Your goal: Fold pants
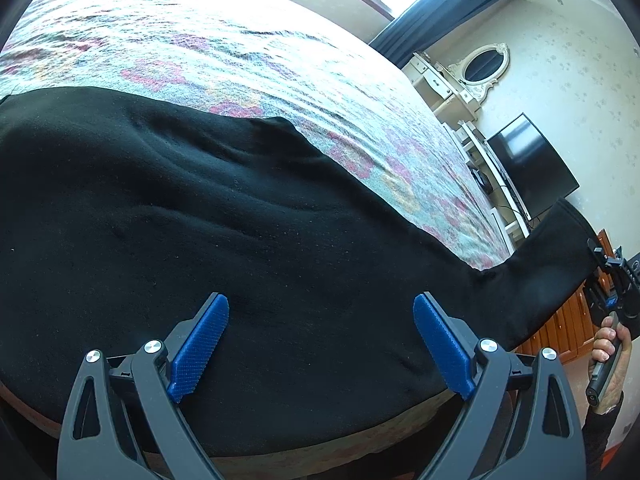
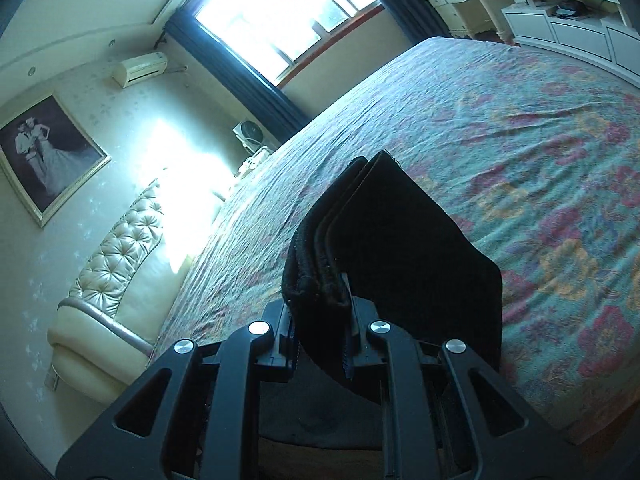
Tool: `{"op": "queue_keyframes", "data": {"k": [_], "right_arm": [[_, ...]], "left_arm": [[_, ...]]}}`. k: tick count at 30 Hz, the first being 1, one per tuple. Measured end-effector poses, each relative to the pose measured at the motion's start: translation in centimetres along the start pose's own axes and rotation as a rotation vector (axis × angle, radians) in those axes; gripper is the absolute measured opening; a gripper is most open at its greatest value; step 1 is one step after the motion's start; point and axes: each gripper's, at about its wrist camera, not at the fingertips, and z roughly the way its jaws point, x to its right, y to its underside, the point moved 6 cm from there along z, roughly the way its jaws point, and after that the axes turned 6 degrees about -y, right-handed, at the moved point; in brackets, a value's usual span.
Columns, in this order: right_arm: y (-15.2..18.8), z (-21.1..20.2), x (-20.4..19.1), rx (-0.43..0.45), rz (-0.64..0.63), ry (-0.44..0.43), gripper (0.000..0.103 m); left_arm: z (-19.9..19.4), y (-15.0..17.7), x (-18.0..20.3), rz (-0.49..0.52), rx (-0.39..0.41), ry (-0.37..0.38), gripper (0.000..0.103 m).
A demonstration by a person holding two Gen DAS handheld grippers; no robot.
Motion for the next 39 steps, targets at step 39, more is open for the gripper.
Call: {"op": "queue_keyframes", "data": {"k": [39], "right_arm": [[18.1, 16.6, -5.8, -0.436, -0.372, 0.174, 0.016]], "left_arm": [[-1.4, -1.1, -2.3, -0.076, 0.034, -0.031, 0.092]]}}
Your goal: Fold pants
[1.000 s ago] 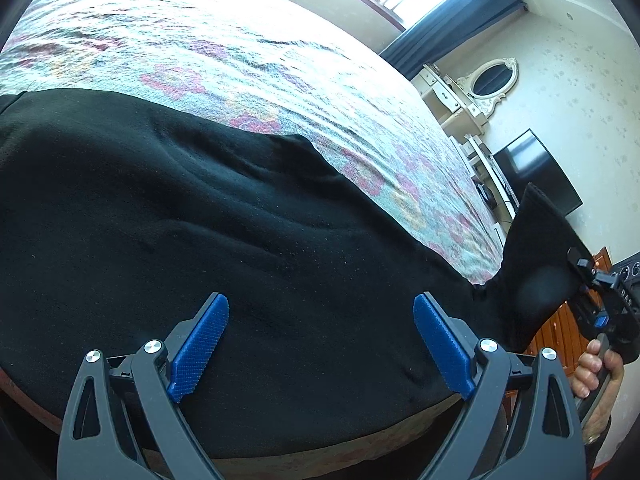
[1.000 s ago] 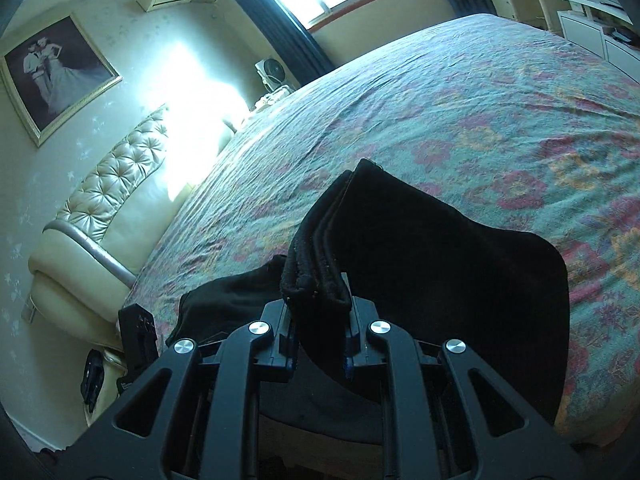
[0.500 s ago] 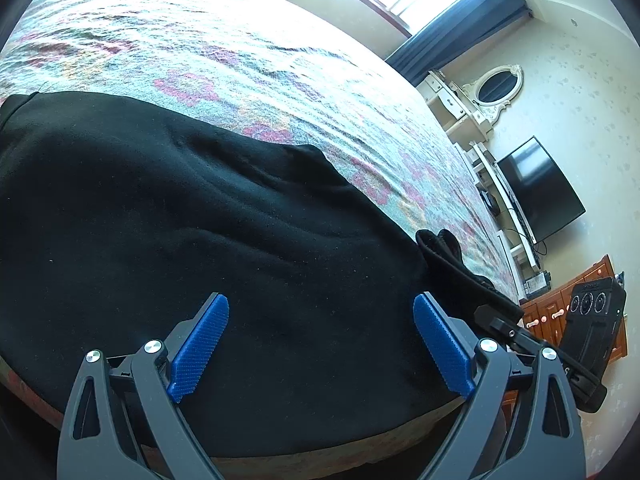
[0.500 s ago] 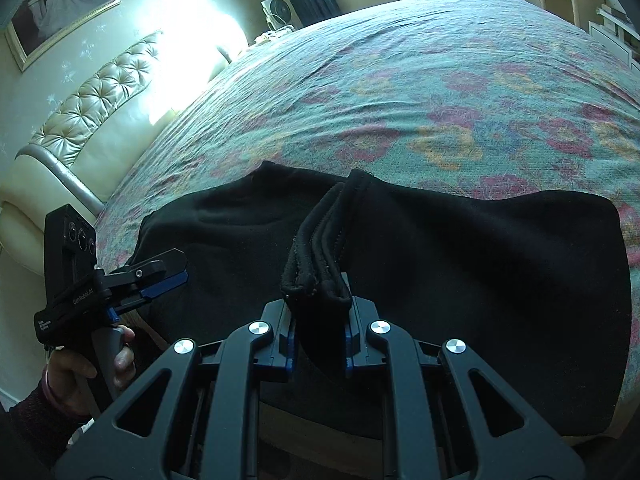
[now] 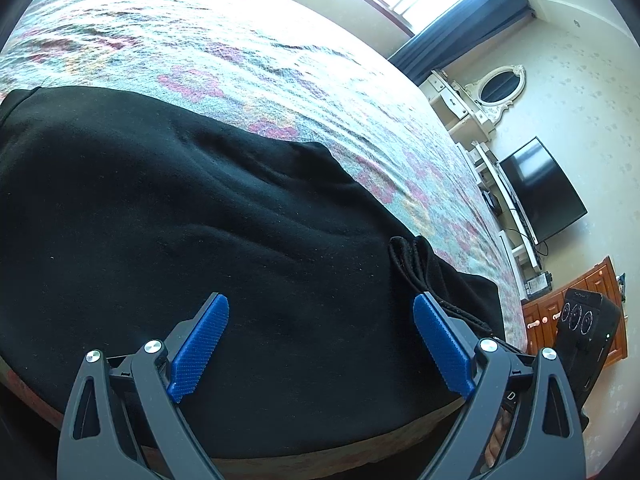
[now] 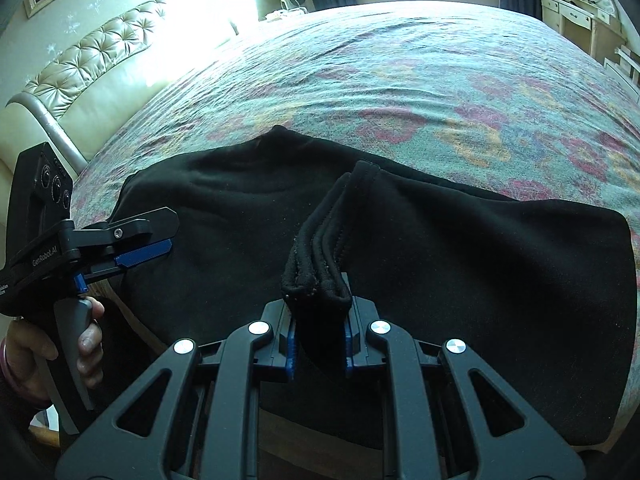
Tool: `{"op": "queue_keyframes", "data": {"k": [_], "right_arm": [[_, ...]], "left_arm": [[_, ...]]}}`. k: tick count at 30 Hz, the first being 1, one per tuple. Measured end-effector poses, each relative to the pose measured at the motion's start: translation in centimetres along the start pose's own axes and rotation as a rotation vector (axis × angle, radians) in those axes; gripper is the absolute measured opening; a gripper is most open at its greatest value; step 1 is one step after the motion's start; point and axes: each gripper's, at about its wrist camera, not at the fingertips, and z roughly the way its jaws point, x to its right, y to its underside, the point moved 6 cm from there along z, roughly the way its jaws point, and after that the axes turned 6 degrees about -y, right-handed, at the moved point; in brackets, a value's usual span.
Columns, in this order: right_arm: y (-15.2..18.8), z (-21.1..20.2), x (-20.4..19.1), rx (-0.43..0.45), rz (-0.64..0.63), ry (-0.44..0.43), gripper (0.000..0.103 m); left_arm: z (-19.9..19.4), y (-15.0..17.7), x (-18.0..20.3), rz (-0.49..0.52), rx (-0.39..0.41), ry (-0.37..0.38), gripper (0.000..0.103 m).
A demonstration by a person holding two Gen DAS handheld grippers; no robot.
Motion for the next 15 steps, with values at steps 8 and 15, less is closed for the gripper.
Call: {"op": "queue_keyframes", "data": {"k": [8, 15], "right_arm": [[0.4, 1.1, -0.8, -0.018, -0.04, 0.028, 0.016], [0.7, 1.6, -1.7, -0.026, -0.083, 0.049, 0.016]], "left_arm": [[0.1, 0.2, -0.1, -0.004, 0.001, -0.006, 0.092], [0.1, 0.2, -0.2, -0.001, 0.002, -0.01, 0.092]]}}
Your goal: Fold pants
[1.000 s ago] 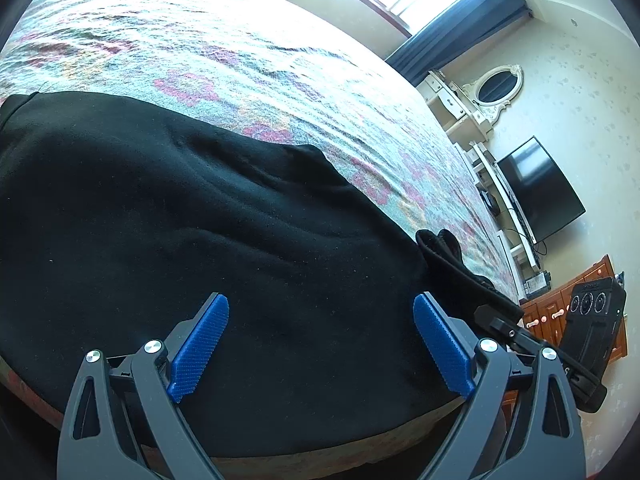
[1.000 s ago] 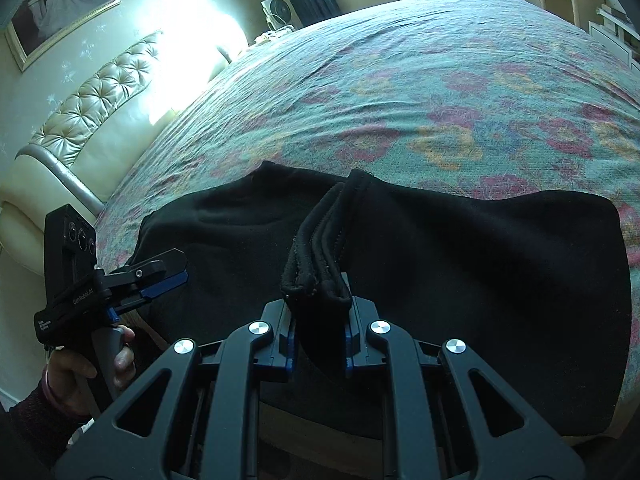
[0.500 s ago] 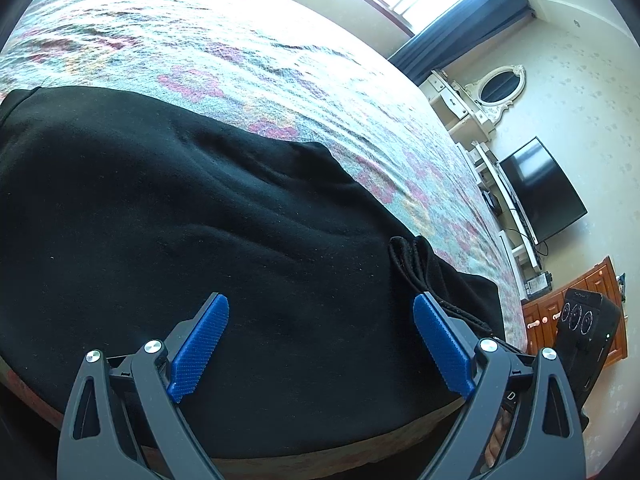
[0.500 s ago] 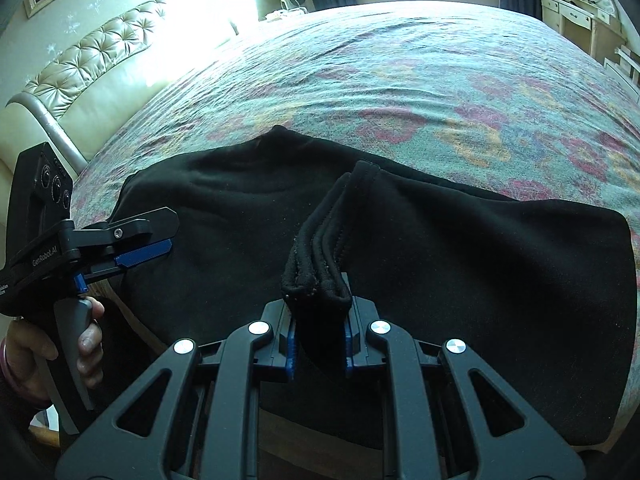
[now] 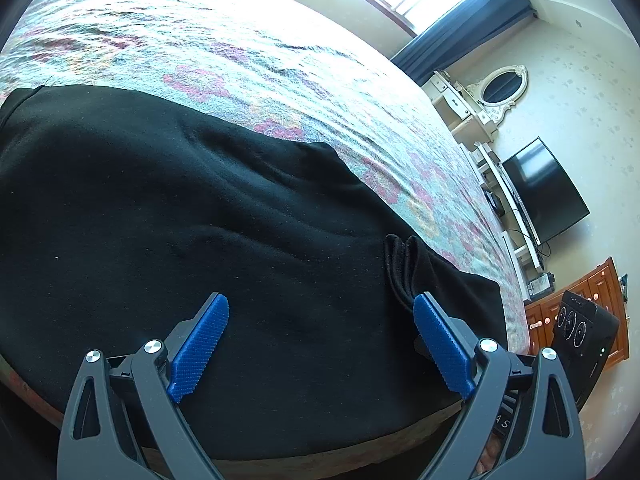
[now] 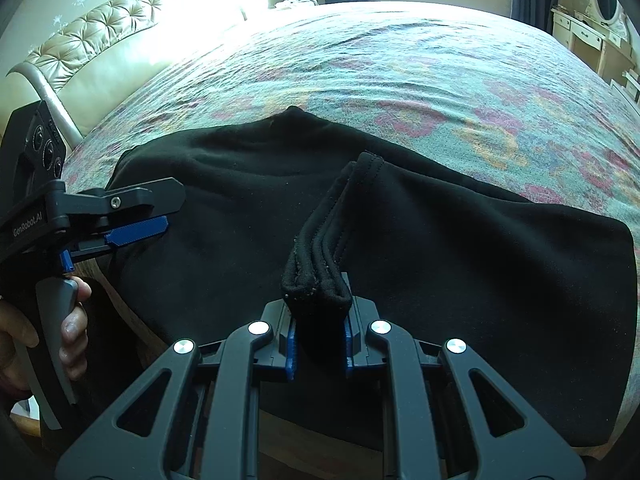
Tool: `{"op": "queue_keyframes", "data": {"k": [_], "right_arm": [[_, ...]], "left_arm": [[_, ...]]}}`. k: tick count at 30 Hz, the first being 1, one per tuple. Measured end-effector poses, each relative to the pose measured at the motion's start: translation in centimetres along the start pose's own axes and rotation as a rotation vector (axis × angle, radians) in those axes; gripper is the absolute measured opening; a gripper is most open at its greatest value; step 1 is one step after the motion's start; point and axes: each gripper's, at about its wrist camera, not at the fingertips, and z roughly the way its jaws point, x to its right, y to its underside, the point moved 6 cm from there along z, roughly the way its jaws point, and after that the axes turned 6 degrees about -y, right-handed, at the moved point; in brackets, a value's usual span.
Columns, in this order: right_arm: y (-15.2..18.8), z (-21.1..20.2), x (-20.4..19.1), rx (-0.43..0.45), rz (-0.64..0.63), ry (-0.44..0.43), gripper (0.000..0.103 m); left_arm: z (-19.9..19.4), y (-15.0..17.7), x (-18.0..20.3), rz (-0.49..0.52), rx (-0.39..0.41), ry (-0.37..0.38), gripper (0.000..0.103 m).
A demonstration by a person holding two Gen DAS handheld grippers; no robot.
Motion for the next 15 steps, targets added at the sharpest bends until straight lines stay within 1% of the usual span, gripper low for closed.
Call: {"op": "queue_keyframes", "data": {"k": [3, 5, 8, 9, 12, 14, 15], "right_arm": [[0.3, 0.4, -0.9, -0.012, -0.033, 0.007, 0.017], [0.5, 0.7, -1.4, -0.019, -0.052, 0.01, 0.021], [0.7, 0.7, -2.0, -0.031, -0.058, -0.025, 0.034], [0.7, 0.7, -2.3, -0.039, -0.057, -0.048, 0.041], [0.2, 0.0, -3.5, -0.078, -0.033, -0.183, 0.044], [-1.2, -1.2, -4.2, -0.079, -0.022, -0.305, 0.044], [-2.3, -1.8, -4.2, -0.069, -0.005, -0.353, 0.047]], "left_arm": [[-0.1, -0.1, -0.2, -0.008, 0.008, -0.001, 0.092], [-0.3, -0.3, -0.4, -0.016, 0.016, -0.003, 0.092], [-0.5, -0.5, -0.8, -0.027, 0.023, -0.009, 0.092], [-0.6, -0.6, -1.0, -0.031, 0.025, -0.011, 0.092], [-0.8, -0.9, -1.6, -0.04, 0.031, -0.014, 0.092], [-0.9, -1.0, -2.0, -0.048, 0.034, -0.014, 0.092], [-1.0, -1.2, -2.2, -0.052, 0.036, -0.013, 0.092]]}}
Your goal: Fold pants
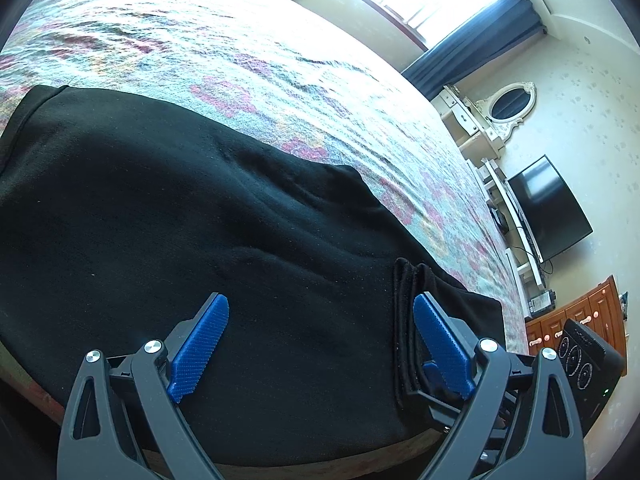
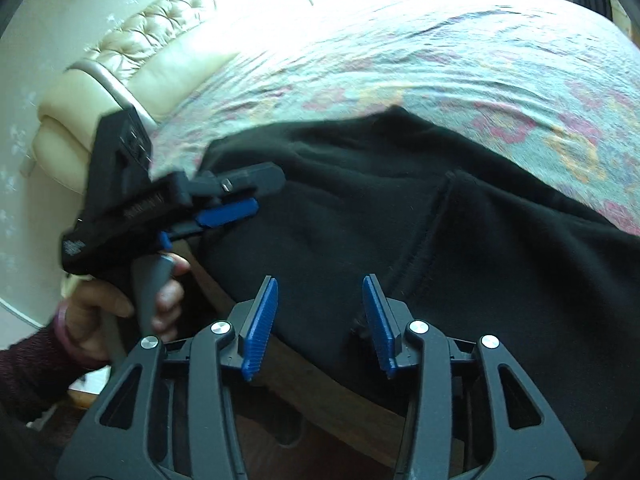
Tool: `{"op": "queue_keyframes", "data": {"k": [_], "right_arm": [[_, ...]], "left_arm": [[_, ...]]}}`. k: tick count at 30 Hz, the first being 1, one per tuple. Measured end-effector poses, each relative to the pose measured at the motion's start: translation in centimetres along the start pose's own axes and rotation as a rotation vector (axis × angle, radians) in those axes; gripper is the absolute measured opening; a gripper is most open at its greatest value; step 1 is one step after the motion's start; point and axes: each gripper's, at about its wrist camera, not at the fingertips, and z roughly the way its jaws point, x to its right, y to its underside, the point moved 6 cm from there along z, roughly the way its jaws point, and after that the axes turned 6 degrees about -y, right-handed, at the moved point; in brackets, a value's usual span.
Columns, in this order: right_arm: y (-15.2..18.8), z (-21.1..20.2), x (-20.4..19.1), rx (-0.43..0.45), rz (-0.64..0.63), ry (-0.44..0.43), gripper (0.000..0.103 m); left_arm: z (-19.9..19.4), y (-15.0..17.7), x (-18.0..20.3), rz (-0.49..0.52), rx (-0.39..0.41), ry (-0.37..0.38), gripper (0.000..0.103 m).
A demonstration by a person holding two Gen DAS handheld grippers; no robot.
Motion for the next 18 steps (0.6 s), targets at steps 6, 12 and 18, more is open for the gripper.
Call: {"op": "queue_keyframes", "data": {"k": [6, 12, 18], "right_arm": [[-8.9, -0.6, 4.3, 0.029, 0.104, -0.167, 0.065], [-13.7, 4.8, 9.7, -0.087, 0.134, -0.109, 0.065], [-12.9, 9.0, 10.5, -0.284, 0.181, -0.234, 0.066]], "left_arm": [[-0.9, -0.8, -1.8, 0.005, 0.027, -0.003, 0.092], [-1.3, -0.3, -3.4, 0.043, 0.051, 0.026, 0.092], [-1.3, 0.3, -3.5, 0.124, 0.066, 0.05, 0.092]]}}
